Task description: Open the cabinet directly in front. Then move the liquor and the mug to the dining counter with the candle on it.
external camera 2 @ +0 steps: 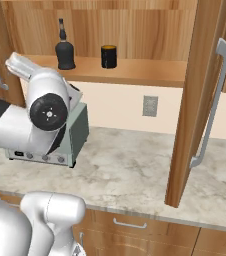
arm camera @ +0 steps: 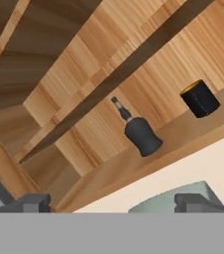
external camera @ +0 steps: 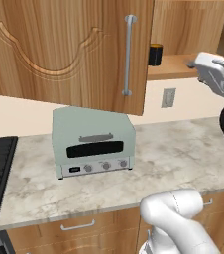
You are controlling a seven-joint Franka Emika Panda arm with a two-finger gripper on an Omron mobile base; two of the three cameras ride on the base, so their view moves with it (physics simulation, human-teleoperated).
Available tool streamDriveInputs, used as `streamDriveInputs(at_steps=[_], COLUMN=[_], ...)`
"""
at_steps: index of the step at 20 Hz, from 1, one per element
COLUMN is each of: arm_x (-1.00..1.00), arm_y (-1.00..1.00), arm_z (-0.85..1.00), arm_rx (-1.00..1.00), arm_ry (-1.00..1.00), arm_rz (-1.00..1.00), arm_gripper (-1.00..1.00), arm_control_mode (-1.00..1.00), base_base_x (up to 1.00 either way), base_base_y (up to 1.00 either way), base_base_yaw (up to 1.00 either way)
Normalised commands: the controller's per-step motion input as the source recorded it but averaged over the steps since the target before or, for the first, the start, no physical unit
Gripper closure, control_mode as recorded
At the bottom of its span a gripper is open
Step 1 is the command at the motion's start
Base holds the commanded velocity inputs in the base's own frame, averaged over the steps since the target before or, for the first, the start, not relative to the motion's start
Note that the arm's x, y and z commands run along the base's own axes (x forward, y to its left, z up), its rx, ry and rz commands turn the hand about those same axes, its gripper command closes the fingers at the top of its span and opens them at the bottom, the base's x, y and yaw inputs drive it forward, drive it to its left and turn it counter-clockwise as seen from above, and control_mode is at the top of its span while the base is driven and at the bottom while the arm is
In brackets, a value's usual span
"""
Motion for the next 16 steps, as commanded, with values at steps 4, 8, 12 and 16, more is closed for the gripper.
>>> streamDriveInputs(at_steps=[4, 8, 12, 16], arm_x=[0.84, 0.75, 0.51, 0.34], arm_y=[0.00, 0.00, 0.17, 0.40], arm_z=[0.00, 0.00, 0.00, 0.00], arm_rx=[0.00, 0.00, 0.00, 0.00], arm_ry=[0.00, 0.00, 0.01, 0.09], arm_rz=[0.00, 0.00, 0.02, 0.15], arm_gripper=[-1.00, -1.00, -1.00, -1.00], arm_control_mode=[-1.00, -1.00, -1.00, -1.00], base_base_x=[0.00, 0.00, 0.00, 0.00], base_base_y=[0.00, 0.00, 0.00, 0.00], base_base_yaw=[0.00, 0.00, 0.00, 0.00])
